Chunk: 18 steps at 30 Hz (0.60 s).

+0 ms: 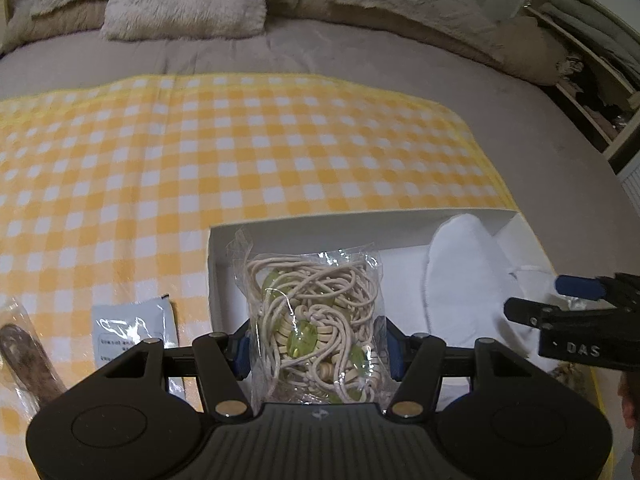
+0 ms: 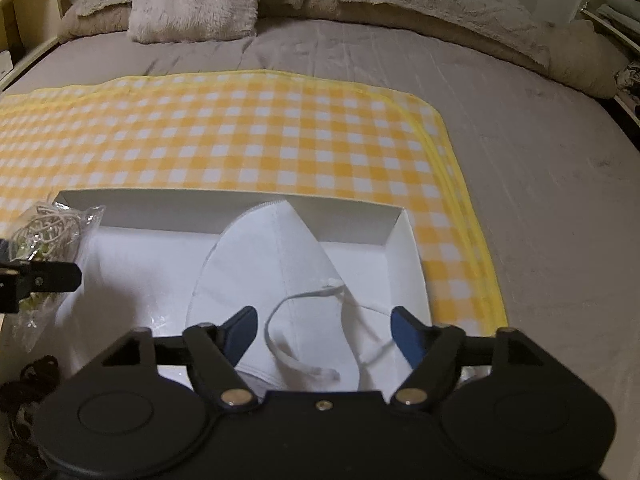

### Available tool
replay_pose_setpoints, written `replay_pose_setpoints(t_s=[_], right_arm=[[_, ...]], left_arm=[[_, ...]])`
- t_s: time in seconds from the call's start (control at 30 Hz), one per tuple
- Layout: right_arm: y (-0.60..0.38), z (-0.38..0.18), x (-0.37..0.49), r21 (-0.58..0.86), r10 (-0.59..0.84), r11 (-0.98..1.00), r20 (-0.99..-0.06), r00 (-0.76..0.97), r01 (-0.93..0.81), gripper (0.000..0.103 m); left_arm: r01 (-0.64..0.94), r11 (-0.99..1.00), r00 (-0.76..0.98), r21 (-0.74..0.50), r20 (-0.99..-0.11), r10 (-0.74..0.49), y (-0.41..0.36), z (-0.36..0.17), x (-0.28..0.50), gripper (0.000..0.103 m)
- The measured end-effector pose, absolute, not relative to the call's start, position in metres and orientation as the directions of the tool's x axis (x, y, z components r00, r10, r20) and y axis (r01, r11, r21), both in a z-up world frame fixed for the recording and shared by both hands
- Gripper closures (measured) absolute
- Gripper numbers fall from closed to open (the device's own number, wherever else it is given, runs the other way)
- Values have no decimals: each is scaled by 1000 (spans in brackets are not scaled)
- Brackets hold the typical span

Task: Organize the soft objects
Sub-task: 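Lower the mask and cord bag into the tray and open both tools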

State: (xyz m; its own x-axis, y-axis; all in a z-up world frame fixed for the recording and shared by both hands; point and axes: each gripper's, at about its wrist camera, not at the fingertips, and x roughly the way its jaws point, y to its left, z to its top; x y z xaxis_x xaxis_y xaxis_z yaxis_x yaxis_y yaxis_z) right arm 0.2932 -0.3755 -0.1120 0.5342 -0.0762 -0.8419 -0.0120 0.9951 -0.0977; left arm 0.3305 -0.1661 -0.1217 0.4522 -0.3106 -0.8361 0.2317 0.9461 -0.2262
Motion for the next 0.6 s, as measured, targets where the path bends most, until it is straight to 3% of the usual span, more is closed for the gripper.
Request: replay_pose_setpoints(t_s=[0.07,0.2,0.6], right_arm=[[-376,-113,294,-99,-76,995,-844,530,-15,22],[-375,-113,293,-99,-76,995,-844,532,-16,15],[-378,-98,281,-73,-61,997,-829,555,1,6]], left_arm=[[215,949,442,-231,-844,-305,-167,-130,334,39],[176,957,440,-232,-851,-287,-168,-137,335,13],[196,955,468,-223,-835,-291,-169,-113,315,12]])
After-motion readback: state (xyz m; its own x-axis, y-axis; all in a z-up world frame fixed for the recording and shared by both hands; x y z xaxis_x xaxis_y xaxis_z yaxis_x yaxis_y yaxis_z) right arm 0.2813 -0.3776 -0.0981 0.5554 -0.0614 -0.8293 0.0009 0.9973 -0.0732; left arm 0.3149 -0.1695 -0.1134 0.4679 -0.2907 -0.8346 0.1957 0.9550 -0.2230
